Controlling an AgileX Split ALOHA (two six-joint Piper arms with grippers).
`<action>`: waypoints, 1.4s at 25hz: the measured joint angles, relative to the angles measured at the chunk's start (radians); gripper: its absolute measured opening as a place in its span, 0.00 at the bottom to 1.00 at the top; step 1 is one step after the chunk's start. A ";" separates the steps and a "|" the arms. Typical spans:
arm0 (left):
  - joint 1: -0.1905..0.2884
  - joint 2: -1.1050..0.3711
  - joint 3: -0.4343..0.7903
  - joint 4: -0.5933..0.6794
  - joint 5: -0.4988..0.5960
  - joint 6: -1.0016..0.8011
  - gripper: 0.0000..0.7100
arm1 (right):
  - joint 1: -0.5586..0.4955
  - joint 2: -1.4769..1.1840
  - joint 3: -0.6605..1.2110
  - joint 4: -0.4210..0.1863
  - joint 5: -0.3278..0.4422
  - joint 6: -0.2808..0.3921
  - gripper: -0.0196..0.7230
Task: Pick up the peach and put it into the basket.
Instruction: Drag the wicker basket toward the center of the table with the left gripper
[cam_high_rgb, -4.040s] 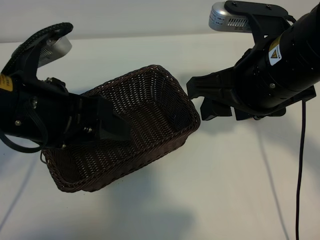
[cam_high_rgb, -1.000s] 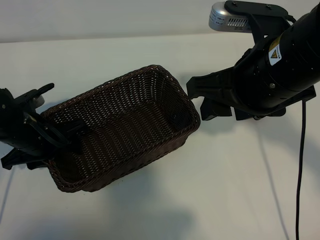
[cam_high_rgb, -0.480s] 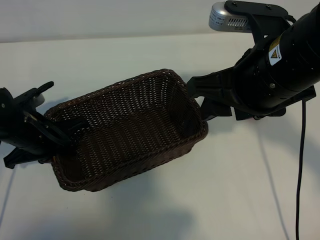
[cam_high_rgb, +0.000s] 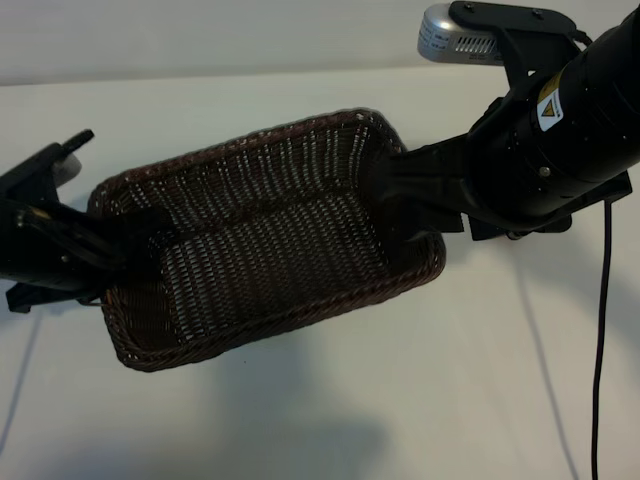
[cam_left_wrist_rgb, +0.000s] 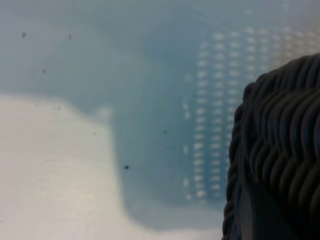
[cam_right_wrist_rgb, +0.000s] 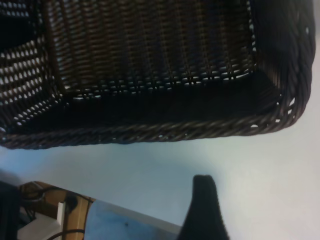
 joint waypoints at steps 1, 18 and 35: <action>0.003 -0.010 -0.005 0.000 0.014 0.012 0.20 | 0.000 0.000 0.000 0.000 0.000 0.000 0.74; 0.101 0.185 -0.339 0.005 0.278 0.262 0.20 | 0.000 0.000 0.000 0.000 -0.001 0.000 0.74; 0.091 0.420 -0.437 -0.010 0.245 0.322 0.20 | 0.000 0.000 0.000 0.000 -0.001 0.000 0.74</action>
